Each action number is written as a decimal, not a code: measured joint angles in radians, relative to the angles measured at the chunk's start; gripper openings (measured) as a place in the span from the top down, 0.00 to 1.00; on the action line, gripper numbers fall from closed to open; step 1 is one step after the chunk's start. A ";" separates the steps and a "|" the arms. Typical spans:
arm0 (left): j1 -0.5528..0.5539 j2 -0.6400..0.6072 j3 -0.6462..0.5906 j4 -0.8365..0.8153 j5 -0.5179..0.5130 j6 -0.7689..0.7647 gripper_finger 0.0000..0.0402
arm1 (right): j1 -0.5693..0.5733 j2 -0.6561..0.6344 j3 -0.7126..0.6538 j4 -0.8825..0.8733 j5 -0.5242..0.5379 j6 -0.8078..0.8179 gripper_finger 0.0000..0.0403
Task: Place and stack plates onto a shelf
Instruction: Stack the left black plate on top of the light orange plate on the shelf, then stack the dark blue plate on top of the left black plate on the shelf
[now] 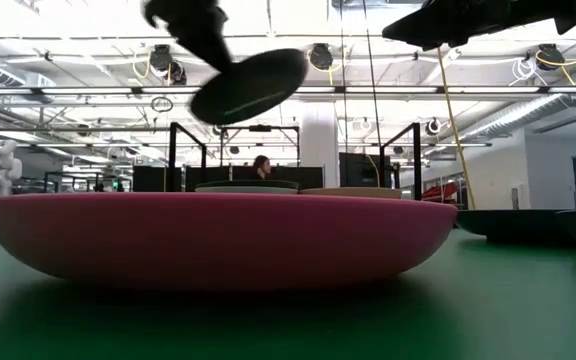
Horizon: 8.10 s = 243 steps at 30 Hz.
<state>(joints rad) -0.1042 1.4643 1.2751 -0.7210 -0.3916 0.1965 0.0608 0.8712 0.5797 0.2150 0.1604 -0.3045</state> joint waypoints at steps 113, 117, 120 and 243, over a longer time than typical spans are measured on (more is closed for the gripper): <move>0.117 -0.237 -0.058 0.485 0.060 0.351 0.72 | -0.002 -0.039 0.083 -0.105 0.098 0.203 0.84; 0.096 -0.334 -0.204 0.559 0.021 0.266 0.72 | -0.001 -0.007 0.116 -0.254 0.070 0.242 0.84; 0.075 -0.412 -0.358 0.699 0.021 0.210 0.72 | -0.001 0.008 0.120 -0.341 0.010 0.275 0.84; 0.060 -0.502 -0.942 1.638 0.023 0.087 0.72 | -0.354 1.103 0.887 -0.316 -0.084 -0.214 1.00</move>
<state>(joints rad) -0.0444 0.9619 0.3328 0.9173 -0.3691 0.2836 -0.2935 1.9739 1.4670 -0.1011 0.0765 -0.5181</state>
